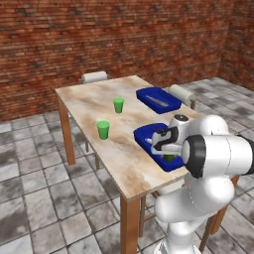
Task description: Gather the mushroom and lime from the fridge and place them on a tray on the dining counter. Then gather the chicken drumstick and fish from the fridge and place them on the other tray.
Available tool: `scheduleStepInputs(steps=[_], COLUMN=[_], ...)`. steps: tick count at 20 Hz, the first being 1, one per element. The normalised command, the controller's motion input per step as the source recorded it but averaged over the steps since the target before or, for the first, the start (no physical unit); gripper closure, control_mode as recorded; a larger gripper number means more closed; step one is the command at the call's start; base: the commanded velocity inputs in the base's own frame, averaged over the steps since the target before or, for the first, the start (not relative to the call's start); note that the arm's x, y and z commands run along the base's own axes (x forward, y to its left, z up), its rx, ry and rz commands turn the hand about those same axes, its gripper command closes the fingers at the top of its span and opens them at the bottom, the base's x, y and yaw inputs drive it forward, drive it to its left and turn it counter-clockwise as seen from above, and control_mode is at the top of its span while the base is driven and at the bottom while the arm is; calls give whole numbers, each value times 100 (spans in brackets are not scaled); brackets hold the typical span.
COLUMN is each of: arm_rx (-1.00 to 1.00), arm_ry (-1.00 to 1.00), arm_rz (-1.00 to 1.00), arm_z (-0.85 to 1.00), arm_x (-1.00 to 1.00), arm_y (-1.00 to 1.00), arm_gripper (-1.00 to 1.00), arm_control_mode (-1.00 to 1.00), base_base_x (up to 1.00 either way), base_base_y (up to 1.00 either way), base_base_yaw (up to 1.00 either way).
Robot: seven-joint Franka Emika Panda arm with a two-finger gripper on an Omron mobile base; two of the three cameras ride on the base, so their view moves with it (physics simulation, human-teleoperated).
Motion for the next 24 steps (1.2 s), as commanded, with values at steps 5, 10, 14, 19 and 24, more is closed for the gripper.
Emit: scheduleStepInputs(steps=[5,10,14,19,24], arm_rx=[0,0,0,0,0], arm_ry=[4,0,0,0,0], arm_rz=[0,0,0,0,0], arm_z=[-5,0,7,34,83], arm_x=[0,-1,-1,0,-8], arm_y=[-1,-13,-1,0,0], arm_gripper=[-100,-100,-100,-100,-100], arm_control_mode=[-100,-100,-100,-100,-100], base_base_x=[0,0,0,0,0], base_base_y=[0,0,0,0,0], base_base_yaw=[0,0,0,0,0])
